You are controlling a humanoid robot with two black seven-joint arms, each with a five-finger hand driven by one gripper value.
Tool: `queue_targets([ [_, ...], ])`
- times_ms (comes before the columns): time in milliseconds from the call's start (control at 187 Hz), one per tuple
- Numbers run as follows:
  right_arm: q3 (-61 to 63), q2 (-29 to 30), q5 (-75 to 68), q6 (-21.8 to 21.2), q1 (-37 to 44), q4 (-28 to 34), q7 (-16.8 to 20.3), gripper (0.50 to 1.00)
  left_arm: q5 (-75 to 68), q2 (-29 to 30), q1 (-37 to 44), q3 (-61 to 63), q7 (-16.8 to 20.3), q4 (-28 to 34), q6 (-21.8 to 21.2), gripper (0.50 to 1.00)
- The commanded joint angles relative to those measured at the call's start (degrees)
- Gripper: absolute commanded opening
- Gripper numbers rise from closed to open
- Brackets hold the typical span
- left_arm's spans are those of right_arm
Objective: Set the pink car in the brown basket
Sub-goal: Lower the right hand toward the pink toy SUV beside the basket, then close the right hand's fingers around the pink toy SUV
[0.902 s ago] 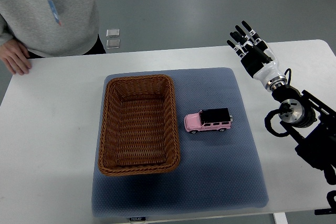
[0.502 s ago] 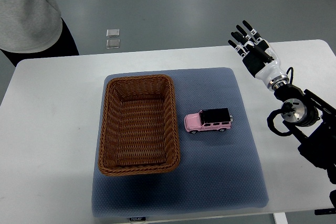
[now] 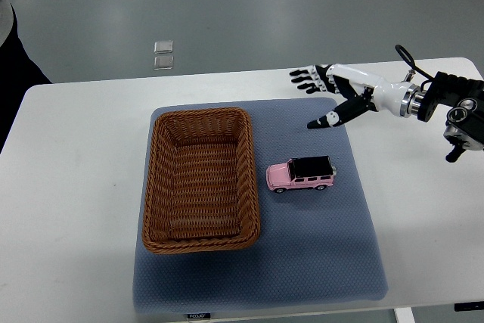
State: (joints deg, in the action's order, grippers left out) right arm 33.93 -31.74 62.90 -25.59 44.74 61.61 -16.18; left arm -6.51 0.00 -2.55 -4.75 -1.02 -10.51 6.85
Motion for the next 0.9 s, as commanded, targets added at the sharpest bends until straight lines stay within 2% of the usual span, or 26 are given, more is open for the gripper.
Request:
queue_targets([
  [0, -6.6, -4.82, 3.46, -1.04, 2.63, 6.42, 0.98, 0.915, 0.0, 0.0, 0.0, -0.08, -0.03, 0.14, 0.0, 1.0],
  [107, -8.0, -5.53, 4.34, -0.51, 2.37, 6.77, 2.56, 0.915, 0.0, 0.0, 0.0, -0.08, -0.03, 0.14, 0.0, 1.0],
  [523, -8.18, -2.19, 8.56, 9.59, -4.66, 6.77, 2.56, 0.913, 0.0, 0.0, 0.0, 0.0, -0.03, 0.14, 0.0, 1.0],
  [896, -9.67, -0.69, 10.93, 12.58, -6.33, 5.8, 2.47, 0.899, 0.0, 0.0, 0.0, -0.08, -0.03, 0.05, 0.0, 1.0],
])
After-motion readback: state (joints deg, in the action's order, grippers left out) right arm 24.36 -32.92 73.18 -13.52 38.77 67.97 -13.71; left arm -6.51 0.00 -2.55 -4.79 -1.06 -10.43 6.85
